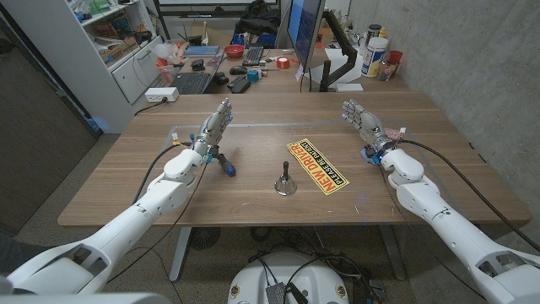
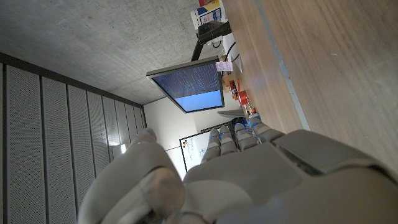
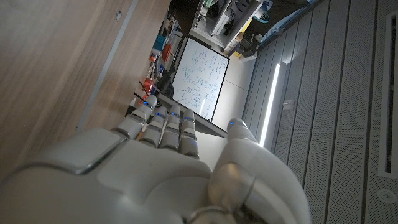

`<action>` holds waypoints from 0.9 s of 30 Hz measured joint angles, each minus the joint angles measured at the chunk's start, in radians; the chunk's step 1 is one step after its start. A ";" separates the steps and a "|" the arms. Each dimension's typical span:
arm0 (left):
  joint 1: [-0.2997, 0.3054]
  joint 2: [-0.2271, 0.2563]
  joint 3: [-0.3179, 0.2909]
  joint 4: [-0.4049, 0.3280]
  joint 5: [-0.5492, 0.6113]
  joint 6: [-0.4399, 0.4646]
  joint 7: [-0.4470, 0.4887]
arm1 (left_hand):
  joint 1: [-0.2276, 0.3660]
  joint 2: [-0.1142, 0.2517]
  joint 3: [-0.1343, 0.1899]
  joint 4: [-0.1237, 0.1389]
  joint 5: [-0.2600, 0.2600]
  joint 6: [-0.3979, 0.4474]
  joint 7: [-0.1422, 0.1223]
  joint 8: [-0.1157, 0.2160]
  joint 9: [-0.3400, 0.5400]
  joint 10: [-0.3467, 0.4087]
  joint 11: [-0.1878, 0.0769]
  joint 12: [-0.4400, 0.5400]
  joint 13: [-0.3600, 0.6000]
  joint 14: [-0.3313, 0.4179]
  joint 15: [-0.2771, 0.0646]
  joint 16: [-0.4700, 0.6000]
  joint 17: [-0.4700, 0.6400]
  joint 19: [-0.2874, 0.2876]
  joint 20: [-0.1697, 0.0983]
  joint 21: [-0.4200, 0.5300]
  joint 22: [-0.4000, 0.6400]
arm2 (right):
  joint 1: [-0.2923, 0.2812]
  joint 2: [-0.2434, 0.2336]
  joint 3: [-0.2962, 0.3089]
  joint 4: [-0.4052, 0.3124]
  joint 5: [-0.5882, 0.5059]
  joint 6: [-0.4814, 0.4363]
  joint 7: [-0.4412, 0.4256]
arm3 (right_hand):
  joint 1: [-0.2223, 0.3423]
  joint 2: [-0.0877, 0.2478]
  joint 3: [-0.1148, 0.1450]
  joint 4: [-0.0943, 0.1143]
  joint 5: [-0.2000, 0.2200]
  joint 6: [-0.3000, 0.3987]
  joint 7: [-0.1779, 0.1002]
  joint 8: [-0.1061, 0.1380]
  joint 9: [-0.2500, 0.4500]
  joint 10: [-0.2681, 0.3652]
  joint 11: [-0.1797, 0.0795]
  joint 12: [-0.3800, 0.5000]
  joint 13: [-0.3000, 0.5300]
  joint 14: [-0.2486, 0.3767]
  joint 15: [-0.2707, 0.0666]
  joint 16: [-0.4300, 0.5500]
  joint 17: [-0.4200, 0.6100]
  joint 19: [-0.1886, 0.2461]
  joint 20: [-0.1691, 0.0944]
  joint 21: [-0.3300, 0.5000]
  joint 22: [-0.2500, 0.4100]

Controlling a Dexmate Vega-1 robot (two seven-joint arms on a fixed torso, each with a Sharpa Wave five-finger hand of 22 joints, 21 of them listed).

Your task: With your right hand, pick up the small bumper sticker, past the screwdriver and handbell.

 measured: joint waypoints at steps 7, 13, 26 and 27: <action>-0.002 0.007 0.005 -0.007 -0.004 -0.002 0.001 | 0.000 0.000 0.000 0.000 0.000 0.000 0.000 0.000 0.000 -0.003 -0.003 0.000 0.000 0.000 0.000 0.000 0.000 0.000 0.000 0.000 0.000 | -0.008 -0.006 0.001 -0.005 -0.002 0.022 0.010 | 0.000 0.000 0.003 -0.003 0.000 0.002 -0.002 0.000 0.000 0.005 -0.005 0.008 0.000 0.005 -0.005 0.000 0.000 0.007 0.000 0.000 0.000; -0.009 0.010 0.011 -0.006 -0.022 -0.006 -0.016 | 0.004 0.004 0.000 0.000 0.000 0.000 0.000 0.000 0.000 -0.003 -0.003 0.000 0.000 0.000 0.000 0.000 0.000 0.000 0.000 0.000 0.000 | -0.015 -0.008 0.001 -0.010 -0.003 0.044 0.021 | 0.005 0.005 0.003 -0.003 0.000 0.007 -0.007 0.003 0.005 0.012 -0.007 0.008 0.000 0.025 -0.011 0.012 0.000 0.027 -0.002 0.010 0.000; -0.016 0.021 0.021 -0.007 -0.037 0.002 -0.028 | 0.005 0.005 -0.003 -0.003 0.000 0.000 0.000 0.000 0.000 -0.003 -0.003 0.000 0.000 0.000 0.000 0.000 0.000 0.000 0.000 0.000 0.000 | -0.019 -0.005 -0.006 0.002 0.000 0.097 0.047 | 0.005 0.005 0.007 -0.007 0.000 0.018 -0.018 0.008 0.005 0.020 -0.012 0.014 0.000 0.036 -0.021 0.012 0.000 0.039 0.000 0.014 0.005; -0.016 0.021 0.021 -0.007 -0.038 0.003 -0.028 | 0.005 0.005 -0.003 -0.003 0.000 0.000 0.000 0.000 0.000 -0.003 -0.003 0.000 0.000 0.000 0.000 0.000 0.000 0.000 0.000 0.000 0.000 | -0.018 -0.005 -0.008 0.005 -0.001 0.104 0.050 | 0.005 0.005 0.007 -0.007 0.000 0.018 -0.018 0.008 0.005 0.020 -0.012 0.014 0.000 0.036 -0.021 0.012 0.000 0.039 0.000 0.014 0.005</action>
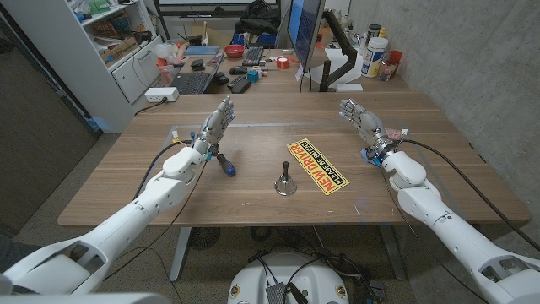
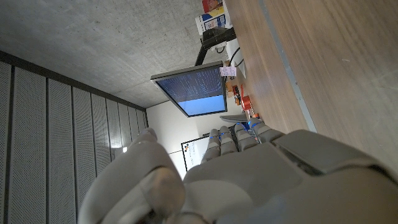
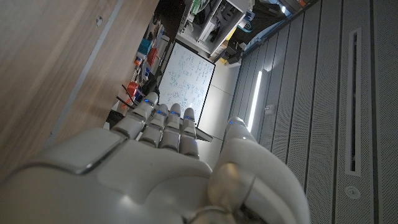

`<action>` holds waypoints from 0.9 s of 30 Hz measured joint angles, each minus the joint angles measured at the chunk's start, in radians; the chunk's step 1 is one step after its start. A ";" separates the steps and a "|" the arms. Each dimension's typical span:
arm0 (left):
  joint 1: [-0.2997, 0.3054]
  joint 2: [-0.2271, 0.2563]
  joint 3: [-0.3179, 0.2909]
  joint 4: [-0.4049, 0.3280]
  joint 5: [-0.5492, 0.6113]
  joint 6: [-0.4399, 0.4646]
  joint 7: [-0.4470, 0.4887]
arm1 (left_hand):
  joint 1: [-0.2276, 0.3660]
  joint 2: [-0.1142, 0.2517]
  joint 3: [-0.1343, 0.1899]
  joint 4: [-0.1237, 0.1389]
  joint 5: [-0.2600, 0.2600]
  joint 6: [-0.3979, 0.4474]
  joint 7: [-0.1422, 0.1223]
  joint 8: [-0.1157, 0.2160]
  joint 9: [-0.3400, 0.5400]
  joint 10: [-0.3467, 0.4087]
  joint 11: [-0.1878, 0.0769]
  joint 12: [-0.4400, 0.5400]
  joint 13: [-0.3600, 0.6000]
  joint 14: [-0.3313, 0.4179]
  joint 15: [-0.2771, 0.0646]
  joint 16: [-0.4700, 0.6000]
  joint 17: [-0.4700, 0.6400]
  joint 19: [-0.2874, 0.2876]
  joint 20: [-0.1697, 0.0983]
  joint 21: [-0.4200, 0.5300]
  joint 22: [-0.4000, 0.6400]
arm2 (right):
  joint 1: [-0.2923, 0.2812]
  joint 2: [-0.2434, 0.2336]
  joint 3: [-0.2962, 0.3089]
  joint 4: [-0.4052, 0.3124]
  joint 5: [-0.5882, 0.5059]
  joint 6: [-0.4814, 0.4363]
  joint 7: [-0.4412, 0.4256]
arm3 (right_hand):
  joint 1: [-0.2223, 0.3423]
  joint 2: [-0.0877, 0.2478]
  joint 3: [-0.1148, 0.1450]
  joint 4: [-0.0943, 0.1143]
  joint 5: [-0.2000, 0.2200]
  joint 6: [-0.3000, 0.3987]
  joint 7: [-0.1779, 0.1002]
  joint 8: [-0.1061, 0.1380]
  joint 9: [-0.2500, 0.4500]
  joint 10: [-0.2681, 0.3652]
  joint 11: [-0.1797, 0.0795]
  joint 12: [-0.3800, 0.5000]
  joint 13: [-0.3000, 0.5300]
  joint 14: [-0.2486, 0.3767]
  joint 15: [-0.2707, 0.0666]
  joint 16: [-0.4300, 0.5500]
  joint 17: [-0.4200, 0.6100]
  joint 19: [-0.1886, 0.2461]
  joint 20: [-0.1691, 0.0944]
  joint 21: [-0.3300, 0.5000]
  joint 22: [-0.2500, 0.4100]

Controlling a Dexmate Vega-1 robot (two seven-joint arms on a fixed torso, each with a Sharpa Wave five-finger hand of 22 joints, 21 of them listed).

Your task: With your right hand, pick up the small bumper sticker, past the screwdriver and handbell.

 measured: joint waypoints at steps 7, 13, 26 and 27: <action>0.000 0.008 0.005 -0.008 -0.002 0.004 0.004 | 0.000 0.000 0.000 0.000 0.000 0.000 0.000 0.000 0.000 0.000 0.000 0.000 0.000 0.000 0.000 0.000 0.000 0.000 0.000 0.000 0.000 | 0.005 0.004 -0.005 0.016 -0.009 0.026 0.005 | 0.005 0.005 -0.003 -0.003 0.000 0.000 0.000 0.000 0.000 0.011 0.000 0.000 0.000 0.011 0.000 0.000 0.000 0.007 0.000 0.000 0.000; -0.001 0.014 0.009 -0.012 -0.004 0.005 0.008 | 0.000 0.000 0.000 0.000 0.000 0.000 0.000 0.000 0.000 0.000 0.000 0.000 0.000 0.000 0.000 0.000 0.000 0.000 0.000 0.000 0.000 | 0.008 0.007 -0.011 0.027 -0.026 0.058 0.005 | 0.006 0.005 0.001 -0.007 0.004 0.011 -0.003 0.006 0.000 0.014 -0.003 0.000 0.000 0.014 -0.004 0.000 0.000 0.011 -0.003 0.000 0.000; -0.014 0.016 0.018 -0.008 -0.008 0.006 0.007 | 0.004 0.004 -0.004 -0.004 0.000 0.006 -0.005 0.000 0.000 0.004 0.004 0.000 0.000 0.000 0.000 0.000 0.000 0.008 0.000 0.000 0.005 | 0.007 0.006 -0.020 0.030 -0.050 0.101 -0.003 | 0.013 0.005 0.003 -0.014 0.004 0.016 -0.009 0.008 0.000 0.018 -0.007 0.000 0.000 0.018 -0.007 0.000 0.000 0.010 -0.003 0.000 0.000; -0.015 0.016 0.018 -0.008 -0.008 0.006 0.007 | 0.004 0.004 -0.004 -0.004 0.000 0.006 -0.005 0.000 0.000 0.004 0.004 0.000 0.000 0.000 0.000 0.000 0.000 0.008 0.000 0.000 0.005 | 0.006 0.005 -0.020 0.029 -0.051 0.101 -0.003 | 0.013 0.005 0.003 -0.014 0.004 0.016 -0.009 0.008 0.000 0.018 -0.007 0.000 0.000 0.018 -0.007 0.000 0.000 0.010 -0.003 0.000 0.000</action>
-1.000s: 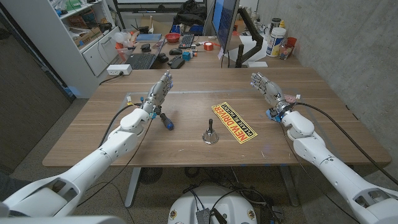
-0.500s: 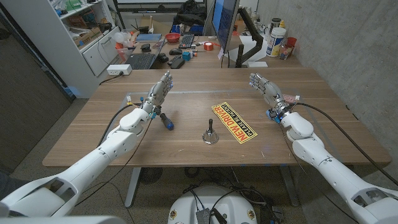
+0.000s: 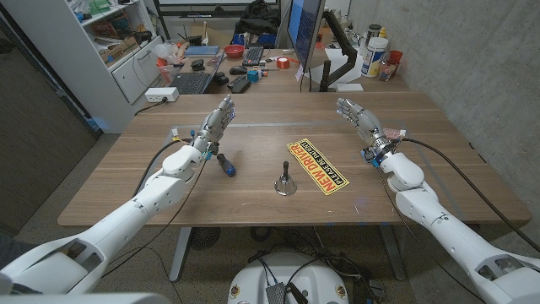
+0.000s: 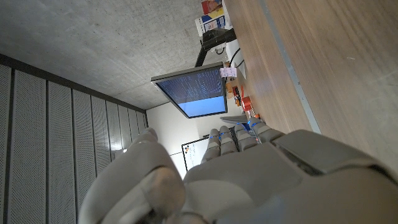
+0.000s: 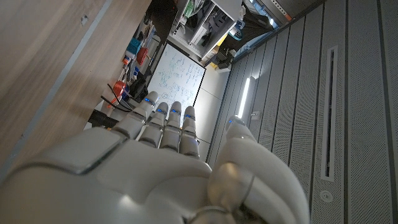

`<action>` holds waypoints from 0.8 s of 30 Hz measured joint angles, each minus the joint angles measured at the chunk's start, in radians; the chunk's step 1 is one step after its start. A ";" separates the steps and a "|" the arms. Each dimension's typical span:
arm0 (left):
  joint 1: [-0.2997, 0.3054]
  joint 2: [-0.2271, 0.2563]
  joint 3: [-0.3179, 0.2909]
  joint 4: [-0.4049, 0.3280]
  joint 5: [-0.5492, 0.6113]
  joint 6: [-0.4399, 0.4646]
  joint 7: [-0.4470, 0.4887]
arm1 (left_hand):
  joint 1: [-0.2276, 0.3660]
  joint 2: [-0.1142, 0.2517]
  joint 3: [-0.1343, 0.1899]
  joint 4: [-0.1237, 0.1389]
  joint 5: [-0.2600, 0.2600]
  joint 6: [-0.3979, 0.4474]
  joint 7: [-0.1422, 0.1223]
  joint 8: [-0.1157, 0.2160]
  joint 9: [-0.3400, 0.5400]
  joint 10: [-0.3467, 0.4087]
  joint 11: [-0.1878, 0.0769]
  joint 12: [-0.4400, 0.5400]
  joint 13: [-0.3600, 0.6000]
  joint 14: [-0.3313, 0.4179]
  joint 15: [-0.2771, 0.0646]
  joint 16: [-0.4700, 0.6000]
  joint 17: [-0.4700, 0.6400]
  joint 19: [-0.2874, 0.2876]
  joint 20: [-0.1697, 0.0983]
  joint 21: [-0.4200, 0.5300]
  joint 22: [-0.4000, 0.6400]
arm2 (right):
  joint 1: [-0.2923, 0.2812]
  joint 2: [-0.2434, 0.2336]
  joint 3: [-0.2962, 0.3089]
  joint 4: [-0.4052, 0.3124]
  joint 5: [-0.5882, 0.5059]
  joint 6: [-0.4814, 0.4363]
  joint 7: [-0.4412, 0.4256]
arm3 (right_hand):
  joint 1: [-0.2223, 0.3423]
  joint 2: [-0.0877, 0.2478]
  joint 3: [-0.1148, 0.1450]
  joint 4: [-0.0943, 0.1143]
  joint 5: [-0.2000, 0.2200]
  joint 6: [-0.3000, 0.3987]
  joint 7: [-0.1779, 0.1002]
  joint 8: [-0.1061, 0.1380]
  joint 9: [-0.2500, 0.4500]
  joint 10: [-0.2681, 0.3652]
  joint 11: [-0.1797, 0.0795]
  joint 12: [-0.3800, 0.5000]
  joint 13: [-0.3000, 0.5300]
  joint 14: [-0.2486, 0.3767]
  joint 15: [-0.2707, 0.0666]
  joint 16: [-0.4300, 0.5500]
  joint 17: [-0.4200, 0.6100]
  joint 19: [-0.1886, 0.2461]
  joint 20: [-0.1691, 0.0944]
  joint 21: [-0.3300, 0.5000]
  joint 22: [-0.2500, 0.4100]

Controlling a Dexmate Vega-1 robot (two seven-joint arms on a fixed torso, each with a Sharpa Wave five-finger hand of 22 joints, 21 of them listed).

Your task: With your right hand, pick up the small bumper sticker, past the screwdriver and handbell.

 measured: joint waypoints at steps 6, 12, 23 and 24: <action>-0.004 -0.003 0.003 0.005 0.000 -0.002 -0.001 | 0.000 0.000 0.000 0.000 0.000 0.000 0.000 0.000 0.000 0.000 0.000 0.000 0.000 0.000 0.000 0.000 0.000 0.000 0.000 0.000 0.000 | -0.007 -0.014 -0.007 -0.016 -0.016 0.003 -0.006 | 0.005 0.005 0.000 0.000 0.000 0.000 0.000 0.000 0.000 0.005 0.005 0.000 0.000 0.000 0.000 0.000 0.000 0.000 0.000 0.000 0.000; -0.007 -0.007 0.007 0.014 -0.001 -0.004 -0.004 | 0.005 0.005 0.000 0.000 0.000 0.004 0.004 0.000 0.000 0.000 0.000 0.000 0.005 0.000 0.000 0.000 0.000 0.000 0.000 0.000 0.000 | -0.009 -0.022 -0.015 -0.025 -0.036 0.011 -0.015 | 0.005 0.005 0.004 -0.004 0.000 0.000 0.000 0.000 0.000 0.005 0.005 0.000 0.000 0.000 0.000 0.000 0.000 0.000 0.000 0.000 0.000; -0.008 -0.010 0.008 0.020 -0.004 -0.007 -0.005 | 0.005 0.005 0.000 0.000 0.000 0.018 0.008 0.000 0.000 0.009 0.002 0.000 0.005 0.002 0.002 0.000 0.000 0.005 0.005 0.000 0.000 | -0.004 -0.025 -0.032 -0.015 -0.095 0.068 -0.038 | 0.011 0.000 0.004 -0.012 0.000 0.011 -0.011 0.000 0.000 0.013 0.002 0.006 0.000 0.000 0.000 0.000 0.000 0.000 0.000 0.000 0.000; -0.008 -0.010 0.008 0.020 -0.004 -0.008 -0.005 | 0.005 0.005 0.000 0.000 0.000 0.020 0.009 0.000 0.000 0.009 0.002 0.000 0.005 0.002 0.002 0.000 0.000 0.005 0.005 0.000 0.000 | -0.003 -0.024 -0.034 -0.011 -0.101 0.077 -0.042 | 0.013 -0.002 0.004 -0.012 0.003 0.016 -0.009 0.000 0.000 0.016 0.005 0.009 0.000 0.000 0.000 0.000 0.000 0.000 0.000 0.000 0.000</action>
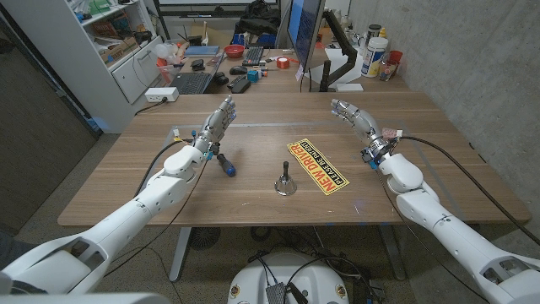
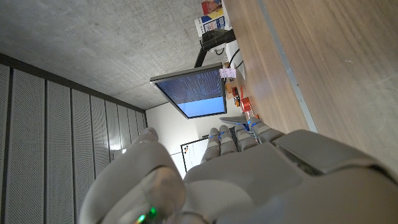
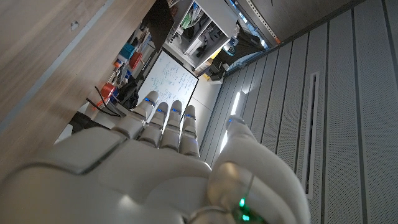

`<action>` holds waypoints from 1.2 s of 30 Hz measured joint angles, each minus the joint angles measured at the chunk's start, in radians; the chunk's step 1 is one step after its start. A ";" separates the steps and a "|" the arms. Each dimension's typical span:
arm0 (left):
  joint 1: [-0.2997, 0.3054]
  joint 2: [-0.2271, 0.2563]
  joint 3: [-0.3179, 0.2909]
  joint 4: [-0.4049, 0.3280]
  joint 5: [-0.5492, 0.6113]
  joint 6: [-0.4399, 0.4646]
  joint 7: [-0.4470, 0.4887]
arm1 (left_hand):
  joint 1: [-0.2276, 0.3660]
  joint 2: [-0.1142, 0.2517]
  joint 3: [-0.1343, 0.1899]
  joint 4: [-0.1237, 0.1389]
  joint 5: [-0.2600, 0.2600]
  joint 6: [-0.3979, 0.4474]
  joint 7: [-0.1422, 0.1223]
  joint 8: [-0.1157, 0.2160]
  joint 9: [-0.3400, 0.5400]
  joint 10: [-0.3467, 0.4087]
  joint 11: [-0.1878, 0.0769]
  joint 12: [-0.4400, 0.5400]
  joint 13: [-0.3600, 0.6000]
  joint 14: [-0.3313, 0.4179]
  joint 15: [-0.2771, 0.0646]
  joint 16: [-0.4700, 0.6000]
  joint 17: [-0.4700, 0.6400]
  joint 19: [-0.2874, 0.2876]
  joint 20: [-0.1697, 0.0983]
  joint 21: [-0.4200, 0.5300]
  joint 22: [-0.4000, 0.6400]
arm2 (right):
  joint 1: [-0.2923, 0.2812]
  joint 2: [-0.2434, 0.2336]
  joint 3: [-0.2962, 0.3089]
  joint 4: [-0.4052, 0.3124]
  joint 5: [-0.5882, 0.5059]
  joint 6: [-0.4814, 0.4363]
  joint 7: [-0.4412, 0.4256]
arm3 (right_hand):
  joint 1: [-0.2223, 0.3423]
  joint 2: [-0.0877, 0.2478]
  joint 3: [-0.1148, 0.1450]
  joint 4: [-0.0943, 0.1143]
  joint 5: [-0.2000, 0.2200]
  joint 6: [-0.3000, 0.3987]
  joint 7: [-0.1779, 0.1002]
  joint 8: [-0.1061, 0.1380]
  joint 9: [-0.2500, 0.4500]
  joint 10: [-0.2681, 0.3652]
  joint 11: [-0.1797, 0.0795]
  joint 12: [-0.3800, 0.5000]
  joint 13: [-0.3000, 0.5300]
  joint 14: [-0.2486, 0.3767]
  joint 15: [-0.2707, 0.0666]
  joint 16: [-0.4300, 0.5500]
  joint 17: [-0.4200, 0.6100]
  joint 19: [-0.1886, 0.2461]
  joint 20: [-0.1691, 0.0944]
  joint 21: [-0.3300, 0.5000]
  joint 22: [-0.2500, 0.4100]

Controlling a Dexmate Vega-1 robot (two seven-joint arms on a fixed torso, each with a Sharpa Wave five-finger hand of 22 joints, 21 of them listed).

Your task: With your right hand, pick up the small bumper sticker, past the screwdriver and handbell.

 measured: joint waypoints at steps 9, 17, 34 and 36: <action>0.006 0.008 -0.002 -0.010 -0.001 0.000 0.006 | 0.004 0.004 -0.003 0.003 0.000 0.005 -0.005 0.000 0.000 0.000 0.000 0.000 0.000 0.000 0.000 0.000 0.005 0.000 0.000 0.000 0.000 | 0.006 0.003 -0.011 0.020 -0.048 0.054 -0.028 | 0.004 -0.004 0.000 -0.008 0.001 0.007 -0.004 0.000 0.000 0.009 -0.009 0.000 0.000 0.007 -0.007 0.000 0.000 0.000 0.000 0.000 0.000; 0.006 0.013 -0.002 -0.016 -0.001 0.005 0.010 | 0.004 0.004 -0.007 -0.001 0.000 0.005 -0.005 0.000 0.000 0.000 0.000 0.000 0.000 0.000 0.000 0.000 0.005 0.000 0.000 0.000 0.000 | 0.012 0.002 -0.020 0.033 -0.071 0.084 -0.041 | 0.010 -0.010 0.000 -0.008 0.005 0.011 -0.007 0.000 0.000 0.016 -0.016 0.000 0.000 0.017 -0.009 0.000 0.000 0.009 0.002 0.000 0.000; 0.002 0.013 -0.001 -0.017 -0.003 0.008 0.012 | 0.008 0.008 -0.007 -0.001 0.000 0.005 -0.005 0.000 0.000 -0.004 -0.004 0.000 0.000 0.000 0.000 0.000 0.005 -0.004 -0.004 0.000 0.000 | 0.026 -0.009 -0.033 0.060 -0.186 0.153 -0.109 | 0.010 -0.010 -0.003 -0.011 0.009 0.025 -0.022 0.000 0.000 0.036 -0.025 0.008 0.000 0.036 -0.011 0.000 0.000 0.020 0.002 0.000 -0.002; 0.000 0.011 -0.001 -0.014 -0.004 0.008 0.012 | 0.008 0.008 -0.007 -0.001 0.000 0.005 -0.006 0.000 0.000 -0.004 -0.004 0.000 0.000 0.000 0.000 0.000 0.005 -0.004 -0.004 0.000 0.000 | 0.028 -0.011 -0.035 0.061 -0.202 0.160 -0.119 | 0.010 -0.010 -0.003 -0.011 0.009 0.027 -0.024 0.000 0.000 0.036 -0.025 0.008 0.000 0.036 -0.011 0.000 0.000 0.020 0.002 0.000 -0.002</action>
